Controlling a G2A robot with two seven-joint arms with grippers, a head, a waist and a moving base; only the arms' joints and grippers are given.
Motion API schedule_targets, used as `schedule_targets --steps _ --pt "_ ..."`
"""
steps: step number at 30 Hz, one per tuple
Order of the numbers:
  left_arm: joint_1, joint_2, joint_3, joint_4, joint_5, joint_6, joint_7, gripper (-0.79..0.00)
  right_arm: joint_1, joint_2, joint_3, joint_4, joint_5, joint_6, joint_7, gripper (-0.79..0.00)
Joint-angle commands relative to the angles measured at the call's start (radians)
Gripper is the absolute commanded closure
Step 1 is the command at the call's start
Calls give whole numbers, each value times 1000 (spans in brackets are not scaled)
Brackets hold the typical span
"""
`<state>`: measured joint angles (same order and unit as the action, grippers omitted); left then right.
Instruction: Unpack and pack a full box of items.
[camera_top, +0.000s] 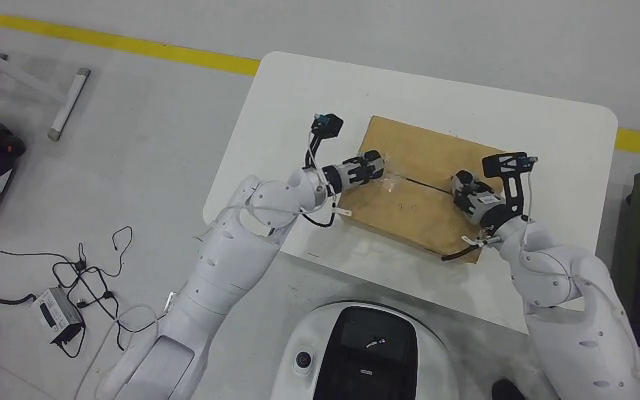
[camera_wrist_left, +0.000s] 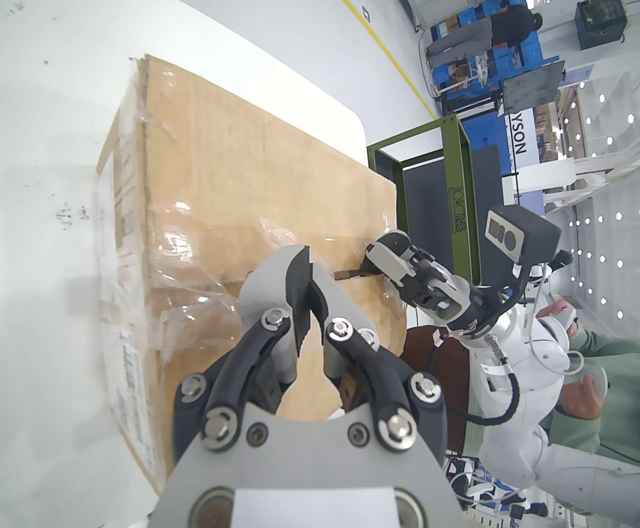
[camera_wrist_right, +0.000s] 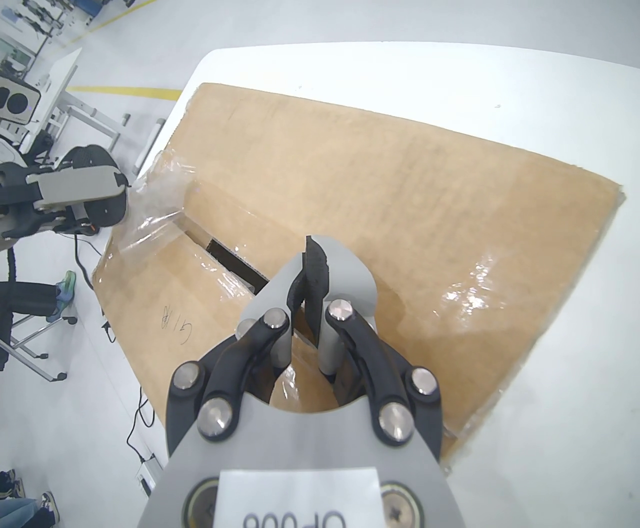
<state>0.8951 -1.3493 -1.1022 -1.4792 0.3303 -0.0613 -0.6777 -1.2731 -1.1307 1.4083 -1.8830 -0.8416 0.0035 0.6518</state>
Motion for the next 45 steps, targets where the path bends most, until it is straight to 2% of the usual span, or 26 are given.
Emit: schedule_targets --steps 1,11,19,25,30,45 --pt "5 1 2 -5 2 0 -6 0 2 -1 3 -4 0 13 -7 0" --pt "10 0 9 -11 -35 0 -2 0 10 -1 56 -68 21 74 -30 0" --pt "10 0 28 -11 -41 -12 -25 0 -14 8 118 -79 27 29 12 0" --pt "-18 -6 62 14 -31 -7 -30 0 -30 8 115 -57 14 29 1 0" --pt "-48 -14 101 31 -31 -9 -46 0 -42 10 154 -80 15 50 -11 0" --pt "-92 -30 165 31 -45 -86 -64 0 -68 18 257 -132 67 39 0 0"
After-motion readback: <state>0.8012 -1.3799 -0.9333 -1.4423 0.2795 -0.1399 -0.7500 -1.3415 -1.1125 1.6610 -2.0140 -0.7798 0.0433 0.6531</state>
